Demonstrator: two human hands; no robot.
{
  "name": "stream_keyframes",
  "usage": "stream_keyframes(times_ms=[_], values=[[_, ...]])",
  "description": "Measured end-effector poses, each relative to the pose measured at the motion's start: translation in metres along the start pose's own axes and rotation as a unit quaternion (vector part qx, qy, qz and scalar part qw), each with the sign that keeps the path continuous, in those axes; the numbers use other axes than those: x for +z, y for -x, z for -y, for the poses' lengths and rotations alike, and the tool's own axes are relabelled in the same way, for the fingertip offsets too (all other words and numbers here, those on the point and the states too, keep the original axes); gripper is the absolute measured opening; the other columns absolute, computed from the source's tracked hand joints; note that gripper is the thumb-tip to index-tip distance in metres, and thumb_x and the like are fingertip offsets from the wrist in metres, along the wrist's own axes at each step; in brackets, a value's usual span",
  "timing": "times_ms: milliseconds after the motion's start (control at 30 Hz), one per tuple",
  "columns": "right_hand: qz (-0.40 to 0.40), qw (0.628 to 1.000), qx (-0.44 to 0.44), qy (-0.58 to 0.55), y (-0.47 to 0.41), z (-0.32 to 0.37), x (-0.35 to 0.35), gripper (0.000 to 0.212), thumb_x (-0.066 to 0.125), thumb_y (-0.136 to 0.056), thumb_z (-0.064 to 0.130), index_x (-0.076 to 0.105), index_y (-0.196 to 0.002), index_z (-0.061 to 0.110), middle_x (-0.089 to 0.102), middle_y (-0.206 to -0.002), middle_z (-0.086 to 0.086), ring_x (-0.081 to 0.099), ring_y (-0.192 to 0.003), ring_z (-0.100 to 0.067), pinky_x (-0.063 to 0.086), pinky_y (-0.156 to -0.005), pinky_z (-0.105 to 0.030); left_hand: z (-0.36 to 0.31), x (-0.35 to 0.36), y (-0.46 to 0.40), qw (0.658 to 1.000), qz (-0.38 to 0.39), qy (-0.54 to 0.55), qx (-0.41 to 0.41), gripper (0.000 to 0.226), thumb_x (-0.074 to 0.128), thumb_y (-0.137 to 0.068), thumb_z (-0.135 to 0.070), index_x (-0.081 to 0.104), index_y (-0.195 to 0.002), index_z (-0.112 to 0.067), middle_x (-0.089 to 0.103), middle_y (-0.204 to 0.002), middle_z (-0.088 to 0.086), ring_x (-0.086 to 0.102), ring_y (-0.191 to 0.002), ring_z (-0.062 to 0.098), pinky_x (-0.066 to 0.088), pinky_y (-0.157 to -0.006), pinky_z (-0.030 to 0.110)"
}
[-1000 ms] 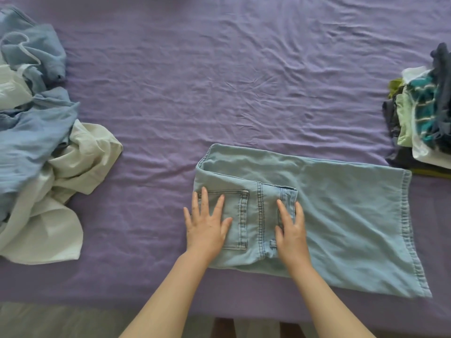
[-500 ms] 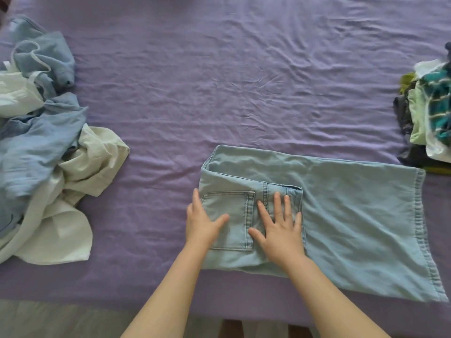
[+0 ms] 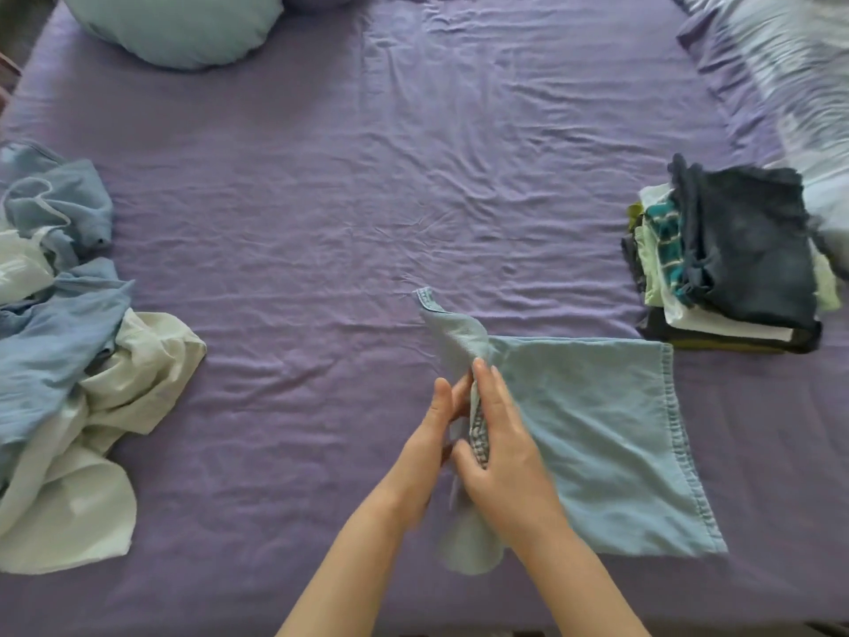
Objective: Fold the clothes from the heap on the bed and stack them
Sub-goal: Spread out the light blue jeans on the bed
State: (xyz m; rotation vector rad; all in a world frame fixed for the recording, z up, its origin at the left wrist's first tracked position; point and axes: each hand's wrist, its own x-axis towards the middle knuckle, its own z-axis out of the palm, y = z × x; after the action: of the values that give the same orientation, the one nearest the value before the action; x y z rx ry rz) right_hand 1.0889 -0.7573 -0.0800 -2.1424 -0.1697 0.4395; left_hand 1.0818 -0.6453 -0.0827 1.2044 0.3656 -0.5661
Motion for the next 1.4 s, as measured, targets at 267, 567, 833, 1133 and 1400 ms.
stream_keyframes(times_ms=[267,567,833,1133,1400], values=[[-0.044,0.995,0.058,0.070,0.010,-0.065,-0.126,0.072,0.046,-0.084,-0.011,0.035,-0.143,0.029,0.032,-0.151,0.006,0.028,-0.136,0.003,0.020,-0.103,-0.001,0.008,0.112,-0.052,0.997,0.033,-0.072,0.016,0.046,0.030,-0.095,-0.052,0.046,-0.135,-0.036,0.052,-0.134,-0.023,0.045,-0.121,-0.013,0.038,-0.094,0.009],[-0.052,0.985,0.162,0.039,0.011,-0.194,-0.178,0.069,0.043,-0.087,-0.010,0.030,-0.146,0.023,0.039,-0.142,-0.001,0.045,-0.114,-0.016,0.032,-0.097,-0.020,0.085,0.121,-0.113,0.794,-0.111,-0.597,0.030,0.064,0.051,-0.096,-0.032,0.018,-0.151,-0.035,0.000,-0.160,0.004,-0.006,-0.147,0.023,0.008,-0.118,0.035],[-0.004,0.972,0.207,0.111,-0.006,-0.264,-0.165,0.071,0.045,-0.091,0.005,0.014,-0.151,0.025,0.012,-0.158,-0.006,0.017,-0.142,-0.029,0.017,-0.110,-0.029,0.095,0.135,-0.176,0.670,-0.069,-0.739,-0.004,0.070,0.030,-0.095,-0.059,-0.014,-0.147,-0.043,-0.034,-0.152,0.000,-0.032,-0.141,0.028,-0.014,-0.114,0.056],[0.019,0.926,0.201,0.320,-0.018,-0.291,-0.137,0.072,0.035,-0.097,0.050,-0.010,-0.150,0.030,-0.007,-0.158,-0.013,0.013,-0.143,-0.030,0.028,-0.108,-0.041,0.119,0.130,-0.221,0.627,-0.049,-0.775,-0.068,0.073,0.012,-0.088,-0.073,-0.020,-0.146,-0.042,-0.022,-0.158,0.002,-0.023,-0.144,0.029,-0.013,-0.109,0.062],[-0.104,0.944,0.309,-0.053,-0.016,-0.284,-0.167,0.070,0.070,-0.083,0.024,0.034,-0.141,0.007,0.048,-0.138,-0.012,0.046,-0.127,-0.029,0.039,-0.097,-0.034,0.108,0.121,-0.164,0.781,-0.301,-0.542,-0.074,0.085,0.054,-0.089,-0.053,0.009,-0.153,-0.020,0.007,-0.159,0.006,0.006,-0.146,0.025,0.013,-0.116,0.043]])
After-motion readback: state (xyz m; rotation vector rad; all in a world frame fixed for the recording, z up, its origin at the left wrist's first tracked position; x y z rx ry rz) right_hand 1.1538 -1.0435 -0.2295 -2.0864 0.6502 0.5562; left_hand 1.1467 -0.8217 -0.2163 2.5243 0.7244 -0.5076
